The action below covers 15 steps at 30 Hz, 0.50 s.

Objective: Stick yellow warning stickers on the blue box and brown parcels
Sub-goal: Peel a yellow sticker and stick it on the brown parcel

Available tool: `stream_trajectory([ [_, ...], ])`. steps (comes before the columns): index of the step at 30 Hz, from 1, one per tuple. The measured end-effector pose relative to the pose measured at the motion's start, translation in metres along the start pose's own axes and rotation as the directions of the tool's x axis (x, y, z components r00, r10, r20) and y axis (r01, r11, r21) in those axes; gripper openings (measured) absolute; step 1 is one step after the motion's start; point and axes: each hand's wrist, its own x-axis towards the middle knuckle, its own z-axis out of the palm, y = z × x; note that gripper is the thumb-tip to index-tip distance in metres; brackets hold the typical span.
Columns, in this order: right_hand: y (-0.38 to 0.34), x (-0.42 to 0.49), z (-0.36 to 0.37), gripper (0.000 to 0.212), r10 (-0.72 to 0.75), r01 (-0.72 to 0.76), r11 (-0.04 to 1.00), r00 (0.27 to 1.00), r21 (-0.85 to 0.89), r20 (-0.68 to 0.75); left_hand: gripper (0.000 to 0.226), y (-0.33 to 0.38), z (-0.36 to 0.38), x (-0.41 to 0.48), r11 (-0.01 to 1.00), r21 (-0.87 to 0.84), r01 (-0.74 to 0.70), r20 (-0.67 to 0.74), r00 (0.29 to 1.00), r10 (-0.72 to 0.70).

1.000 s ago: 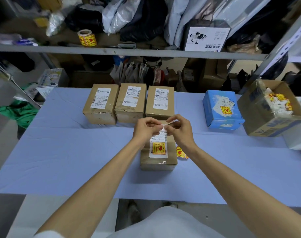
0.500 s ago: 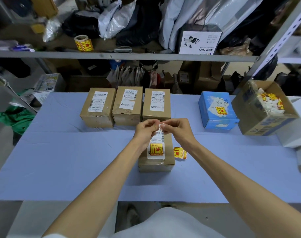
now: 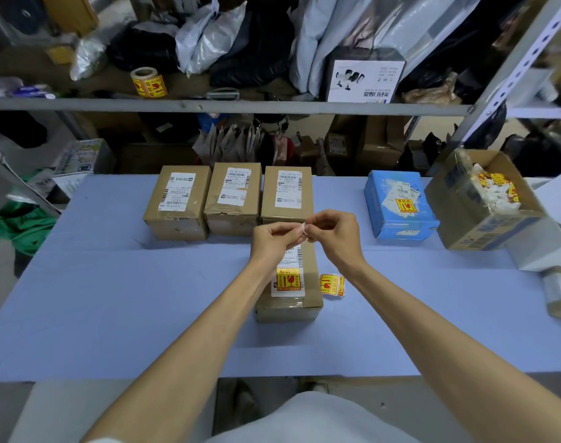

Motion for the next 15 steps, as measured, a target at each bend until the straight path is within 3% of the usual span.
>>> stream_trajectory([
  [7,0.001,0.004,-0.010,0.009,-0.080,0.085,0.989,0.996,-0.123,0.044,0.009,0.006,0.008,0.009,0.993,0.109,-0.043,0.008,0.999,0.042],
  [11,0.005,0.008,-0.026,0.010,-0.102,0.096,0.977,0.994,-0.193,-0.023,0.008,0.007,0.025,0.015,0.994,0.113,-0.003,0.052,0.999,-0.002],
  [15,0.009,0.009,-0.049,0.016,-0.145,0.127,0.951,0.988,-0.281,-0.047,0.022,0.008,0.044,0.020,0.994,0.102,0.039,0.095,0.994,-0.049],
])
